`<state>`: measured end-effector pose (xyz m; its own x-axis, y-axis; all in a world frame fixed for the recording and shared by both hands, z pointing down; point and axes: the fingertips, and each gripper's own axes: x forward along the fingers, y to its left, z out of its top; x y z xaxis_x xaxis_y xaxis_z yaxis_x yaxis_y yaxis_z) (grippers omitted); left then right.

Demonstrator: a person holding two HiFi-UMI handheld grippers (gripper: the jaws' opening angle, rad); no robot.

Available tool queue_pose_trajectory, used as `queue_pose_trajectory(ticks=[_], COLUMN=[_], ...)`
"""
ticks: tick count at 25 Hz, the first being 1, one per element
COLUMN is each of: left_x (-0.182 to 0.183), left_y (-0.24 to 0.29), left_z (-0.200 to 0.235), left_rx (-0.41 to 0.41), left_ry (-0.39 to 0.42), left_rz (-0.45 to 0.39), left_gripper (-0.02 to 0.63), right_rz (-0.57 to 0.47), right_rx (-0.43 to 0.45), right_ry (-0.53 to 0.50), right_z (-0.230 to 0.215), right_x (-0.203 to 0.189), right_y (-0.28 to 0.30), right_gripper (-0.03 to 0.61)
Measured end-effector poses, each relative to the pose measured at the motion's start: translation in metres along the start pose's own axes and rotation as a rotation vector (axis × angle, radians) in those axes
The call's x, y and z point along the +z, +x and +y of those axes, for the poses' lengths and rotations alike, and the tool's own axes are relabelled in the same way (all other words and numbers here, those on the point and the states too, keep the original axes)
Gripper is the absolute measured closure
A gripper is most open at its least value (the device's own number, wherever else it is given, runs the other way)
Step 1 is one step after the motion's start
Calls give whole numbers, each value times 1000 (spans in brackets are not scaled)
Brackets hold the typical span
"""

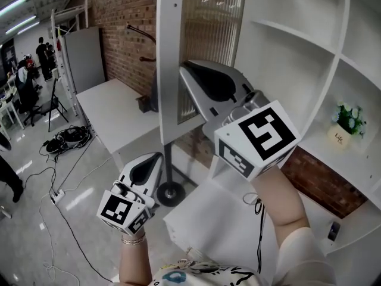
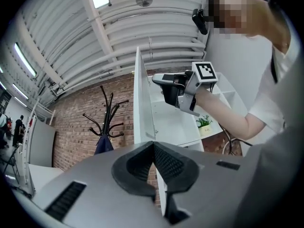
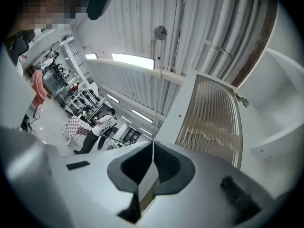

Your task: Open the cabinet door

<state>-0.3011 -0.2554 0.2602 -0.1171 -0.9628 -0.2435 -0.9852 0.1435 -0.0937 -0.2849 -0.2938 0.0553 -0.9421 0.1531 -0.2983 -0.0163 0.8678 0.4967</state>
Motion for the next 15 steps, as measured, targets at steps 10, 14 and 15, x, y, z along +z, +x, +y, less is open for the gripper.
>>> queue_pose_trajectory(ticks=[10,14,15], left_x=[-13,-6,-6], left_y=[-21,-18,-17], left_z=[-3,-16,-20], left_rx=[-10,-59,-74], left_ry=[2,21,25], left_rz=[38,25,26], left_gripper=[600,600,600], right_rz=[17,26,33], right_rx=[8,6,11], right_ry=[58,128,155], right_z=[-1,-3,-2], right_x=[-17,-30,-35], right_y=[-14,-27,-32], right_gripper=[549,549,549])
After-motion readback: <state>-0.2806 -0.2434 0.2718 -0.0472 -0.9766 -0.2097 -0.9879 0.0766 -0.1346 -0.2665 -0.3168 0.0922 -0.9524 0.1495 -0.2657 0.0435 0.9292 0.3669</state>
